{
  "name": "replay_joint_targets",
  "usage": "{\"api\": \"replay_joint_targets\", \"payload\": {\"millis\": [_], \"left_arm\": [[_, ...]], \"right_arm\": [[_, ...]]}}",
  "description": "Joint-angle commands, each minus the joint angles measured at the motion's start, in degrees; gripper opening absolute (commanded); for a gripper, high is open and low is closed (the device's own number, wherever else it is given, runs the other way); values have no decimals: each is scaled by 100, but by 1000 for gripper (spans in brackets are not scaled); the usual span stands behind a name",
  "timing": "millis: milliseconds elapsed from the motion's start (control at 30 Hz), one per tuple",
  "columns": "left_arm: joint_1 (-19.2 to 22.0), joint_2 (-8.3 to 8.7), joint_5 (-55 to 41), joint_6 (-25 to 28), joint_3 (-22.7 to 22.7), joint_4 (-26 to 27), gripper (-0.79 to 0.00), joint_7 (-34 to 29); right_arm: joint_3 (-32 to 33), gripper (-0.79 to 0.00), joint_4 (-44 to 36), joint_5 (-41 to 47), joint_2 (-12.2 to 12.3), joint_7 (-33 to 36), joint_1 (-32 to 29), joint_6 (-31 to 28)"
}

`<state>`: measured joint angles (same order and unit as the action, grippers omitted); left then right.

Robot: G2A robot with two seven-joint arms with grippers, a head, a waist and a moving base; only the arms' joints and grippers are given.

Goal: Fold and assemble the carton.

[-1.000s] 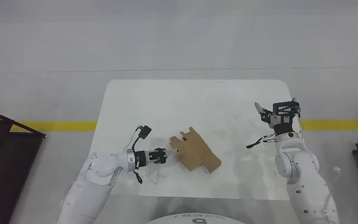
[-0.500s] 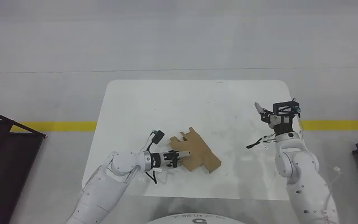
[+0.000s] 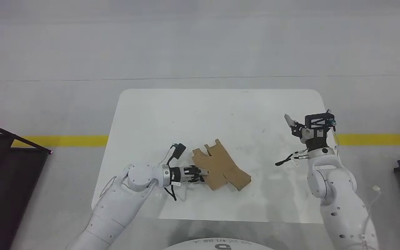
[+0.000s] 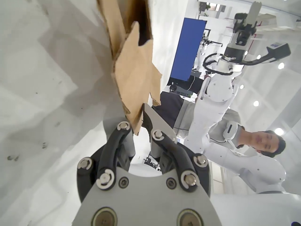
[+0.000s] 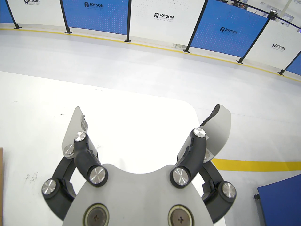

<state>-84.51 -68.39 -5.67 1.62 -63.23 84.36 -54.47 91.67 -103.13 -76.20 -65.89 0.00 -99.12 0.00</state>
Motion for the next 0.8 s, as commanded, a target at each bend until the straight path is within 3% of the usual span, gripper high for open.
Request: {"api": "replay_joint_targets", "payload": {"millis": [0, 167, 367, 533, 633, 767], "left_arm": [[45, -3, -132, 59, 11, -69, -785, -33], [138, -5, -469, 256, 34, -225, -785, -187], [198, 0, -858, 502, 32, -357, -785, -353], [234, 14, -979, 670, 53, -408, -785, -477], [256, 23, -989, 705, 73, -425, -785, -486], [270, 30, -1257, 835, 55, -460, -785, -601]], "right_arm": [[0, 0, 0, 0, 0, 0, 0, 0], [-24, 0, -31, 243, -8, 72, -3, -180], [317, 0, -342, 1395, 52, 767, -121, -1631], [654, 0, -396, 3246, 165, 2474, -260, -3176], [813, 0, -297, 4531, 219, 3356, -224, -3285], [838, 0, -287, 4641, 225, 3433, -213, -3261]]}}
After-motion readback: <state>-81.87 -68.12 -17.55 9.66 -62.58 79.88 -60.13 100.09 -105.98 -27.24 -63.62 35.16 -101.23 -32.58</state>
